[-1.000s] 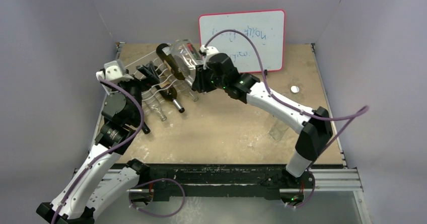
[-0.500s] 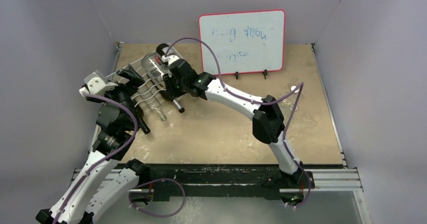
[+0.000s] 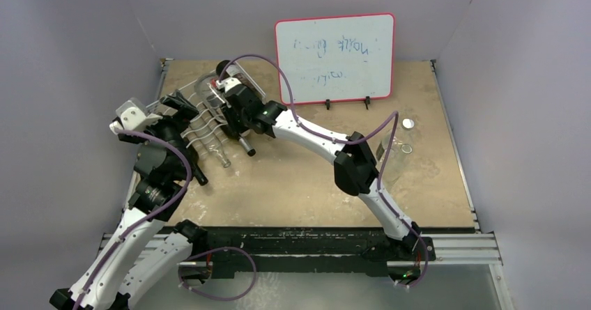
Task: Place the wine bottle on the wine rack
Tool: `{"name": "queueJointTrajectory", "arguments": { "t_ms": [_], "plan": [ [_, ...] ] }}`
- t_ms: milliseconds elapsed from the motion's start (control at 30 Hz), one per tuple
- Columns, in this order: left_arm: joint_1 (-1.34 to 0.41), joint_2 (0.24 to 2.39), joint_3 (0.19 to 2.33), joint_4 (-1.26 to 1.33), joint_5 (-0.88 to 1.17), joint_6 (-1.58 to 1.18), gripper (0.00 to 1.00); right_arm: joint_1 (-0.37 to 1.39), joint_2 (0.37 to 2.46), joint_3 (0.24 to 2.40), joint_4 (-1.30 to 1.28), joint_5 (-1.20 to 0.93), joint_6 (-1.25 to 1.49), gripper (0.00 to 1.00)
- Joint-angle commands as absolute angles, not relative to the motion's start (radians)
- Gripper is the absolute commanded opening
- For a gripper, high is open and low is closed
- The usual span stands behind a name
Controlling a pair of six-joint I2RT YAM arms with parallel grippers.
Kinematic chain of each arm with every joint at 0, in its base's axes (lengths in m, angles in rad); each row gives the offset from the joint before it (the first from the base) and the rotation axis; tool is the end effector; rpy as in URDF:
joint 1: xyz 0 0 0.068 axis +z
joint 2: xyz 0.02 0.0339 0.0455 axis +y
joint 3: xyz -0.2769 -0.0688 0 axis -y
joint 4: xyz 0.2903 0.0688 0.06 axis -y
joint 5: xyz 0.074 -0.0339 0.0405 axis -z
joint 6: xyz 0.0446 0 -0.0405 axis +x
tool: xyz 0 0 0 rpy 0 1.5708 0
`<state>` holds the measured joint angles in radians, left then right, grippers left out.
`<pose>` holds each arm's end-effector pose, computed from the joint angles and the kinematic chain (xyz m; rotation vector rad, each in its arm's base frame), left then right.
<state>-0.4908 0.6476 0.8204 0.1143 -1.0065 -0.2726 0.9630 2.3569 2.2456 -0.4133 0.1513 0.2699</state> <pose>0.1665 -0.0463 0.4173 -0.7120 1.2272 0.0143 0.3558 0.4996 0.2774 -0.6393 2.0458 0.5815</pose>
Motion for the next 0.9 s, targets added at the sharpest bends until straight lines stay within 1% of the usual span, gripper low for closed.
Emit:
{"name": "queueJointTrajectory", "arguments": {
  "t_ms": [0, 300, 567, 600, 667, 733, 867],
  "plan": [
    [-0.48, 0.653, 0.836, 0.147, -1.017, -0.267, 0.97, 0.963, 2.294, 2.362, -0.174, 0.22, 0.208, 0.0],
    [-0.477, 0.673, 0.852, 0.126, -1.019, -0.267, 0.97, 0.963, 2.346, 2.407, -0.128, 0.249, 0.145, 0.14],
    [-0.476, 0.671, 0.852, 0.125, -1.022, -0.269, 0.97, 0.961, 2.379, 2.43, -0.094, 0.305, 0.143, 0.45],
    [-0.476, 0.67, 0.851, 0.124, -1.021, -0.269, 0.97, 0.961, 2.377, 2.42, -0.081, 0.328, 0.144, 0.52],
    [-0.476, 0.671, 0.851, 0.124, -1.021, -0.269, 0.97, 0.961, 2.365, 2.393, -0.061, 0.349, 0.157, 0.61],
    [-0.476, 0.673, 0.851, 0.125, -1.022, -0.268, 0.97, 0.961, 2.357, 2.373, -0.051, 0.349, 0.161, 0.65],
    [-0.476, 0.675, 0.852, 0.123, -1.018, -0.269, 0.97, 0.961, 2.339, 2.362, -0.051, 0.338, 0.17, 0.68]
  ]
}}
